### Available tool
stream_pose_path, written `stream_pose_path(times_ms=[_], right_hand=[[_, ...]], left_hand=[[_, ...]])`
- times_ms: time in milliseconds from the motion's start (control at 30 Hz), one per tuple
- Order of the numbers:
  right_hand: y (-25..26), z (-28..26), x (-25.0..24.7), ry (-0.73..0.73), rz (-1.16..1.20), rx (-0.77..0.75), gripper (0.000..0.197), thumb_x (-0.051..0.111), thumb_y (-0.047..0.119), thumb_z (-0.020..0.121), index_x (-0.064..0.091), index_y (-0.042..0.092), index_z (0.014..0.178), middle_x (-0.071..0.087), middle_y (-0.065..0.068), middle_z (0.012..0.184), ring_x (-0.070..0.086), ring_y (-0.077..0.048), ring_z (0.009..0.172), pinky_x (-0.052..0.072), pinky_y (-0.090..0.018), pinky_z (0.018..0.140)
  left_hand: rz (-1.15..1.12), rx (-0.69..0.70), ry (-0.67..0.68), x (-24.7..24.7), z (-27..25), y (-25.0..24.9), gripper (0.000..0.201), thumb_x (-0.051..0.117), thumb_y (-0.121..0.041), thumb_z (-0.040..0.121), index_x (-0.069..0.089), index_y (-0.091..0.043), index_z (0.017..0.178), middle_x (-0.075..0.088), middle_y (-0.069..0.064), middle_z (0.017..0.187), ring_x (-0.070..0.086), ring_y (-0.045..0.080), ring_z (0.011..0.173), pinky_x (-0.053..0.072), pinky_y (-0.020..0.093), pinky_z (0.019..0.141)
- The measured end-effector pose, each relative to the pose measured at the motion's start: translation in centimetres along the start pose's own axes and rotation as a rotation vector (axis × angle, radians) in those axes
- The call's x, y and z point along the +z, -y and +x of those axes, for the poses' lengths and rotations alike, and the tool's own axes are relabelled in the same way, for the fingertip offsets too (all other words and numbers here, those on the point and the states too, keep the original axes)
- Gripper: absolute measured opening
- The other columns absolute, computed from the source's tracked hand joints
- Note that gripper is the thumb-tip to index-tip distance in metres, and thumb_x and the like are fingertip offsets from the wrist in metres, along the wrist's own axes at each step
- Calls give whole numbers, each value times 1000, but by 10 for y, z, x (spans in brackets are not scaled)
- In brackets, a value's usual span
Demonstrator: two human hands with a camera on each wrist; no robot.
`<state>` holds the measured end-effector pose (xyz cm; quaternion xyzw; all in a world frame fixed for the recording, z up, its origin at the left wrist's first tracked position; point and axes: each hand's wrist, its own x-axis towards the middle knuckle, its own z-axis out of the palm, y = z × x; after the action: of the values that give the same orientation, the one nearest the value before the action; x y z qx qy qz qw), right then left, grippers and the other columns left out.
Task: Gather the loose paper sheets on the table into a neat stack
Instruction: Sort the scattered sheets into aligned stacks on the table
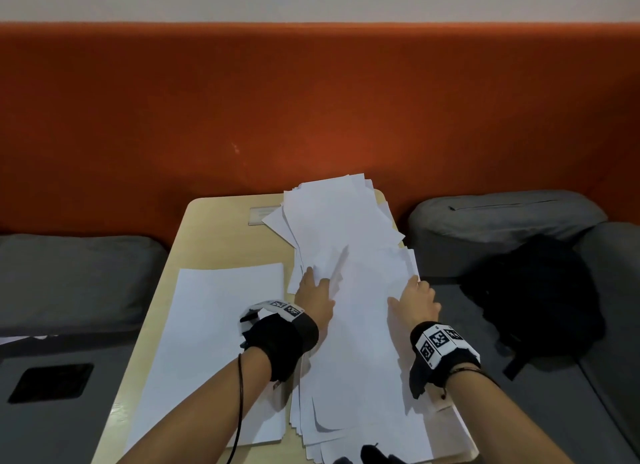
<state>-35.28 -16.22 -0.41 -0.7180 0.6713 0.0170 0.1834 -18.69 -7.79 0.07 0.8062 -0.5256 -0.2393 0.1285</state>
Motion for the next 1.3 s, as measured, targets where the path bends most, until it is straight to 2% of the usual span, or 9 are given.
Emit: stream_pose_path(times_ms=[167,367,467,600,767,867,1100,1200,1300], right_hand=[[-4,1,2,59,-13,-7,56,45,38,95,31,6,139,30,-13,142,29,-29,132,30,-43,106],[-5,2,-4,46,-63,17,51,52,44,90,47,9,127,40,-13,133,35,-30,126,32,-42,102],[-2,5,-7,102,29,63,60,59,44,87,42,7,130,38,-16,135,36,-32,127,36,-42,102],[3,3,-8,116,165,121,63,66,36,84,39,3,130,33,-17,135,35,-34,126,41,-41,95],[-4,7,-10,153,331,152,72,76,28,76,37,1,131,45,-20,134,50,-36,120,45,-41,97],[-5,5,-9,135,232,110,64,72,31,79,42,2,127,47,-17,132,49,-33,120,45,-41,97],[6,-5,0,36,24,10,62,57,31,91,29,-1,136,33,-15,140,33,-31,130,39,-36,101],[8,-6,1,29,31,8,56,56,27,92,31,1,134,35,-14,138,34,-31,129,41,-37,100],[7,-5,0,44,42,16,51,57,28,91,35,3,131,36,-14,136,34,-31,127,41,-39,99]], left_hand=[[-76,149,-74,-11,3,1,43,38,-1,94,38,-7,137,34,12,143,32,27,130,29,27,101],[95,-93,50,-10,5,14,41,46,-17,93,40,-8,133,15,13,150,21,32,134,31,38,103],[93,-81,136,-4,3,18,46,47,-16,93,34,-8,136,15,15,150,22,34,134,30,38,105],[84,-59,54,-2,0,20,51,49,-19,91,33,-12,139,-1,14,156,4,30,143,25,37,110],[13,-28,143,-5,1,18,56,49,-20,92,29,-8,142,2,13,156,13,30,141,22,33,112],[-31,-25,128,-6,2,16,55,49,-19,92,31,-8,142,3,14,156,14,30,142,22,32,113],[-102,-3,95,4,-1,14,47,44,-16,95,33,-6,139,-3,13,157,8,25,145,18,27,113],[-101,3,76,0,-2,12,48,42,-14,96,31,-1,141,12,13,156,8,25,145,12,28,115],[-172,-41,40,-7,2,14,42,48,-12,91,45,3,130,43,18,137,36,33,132,32,35,107]])
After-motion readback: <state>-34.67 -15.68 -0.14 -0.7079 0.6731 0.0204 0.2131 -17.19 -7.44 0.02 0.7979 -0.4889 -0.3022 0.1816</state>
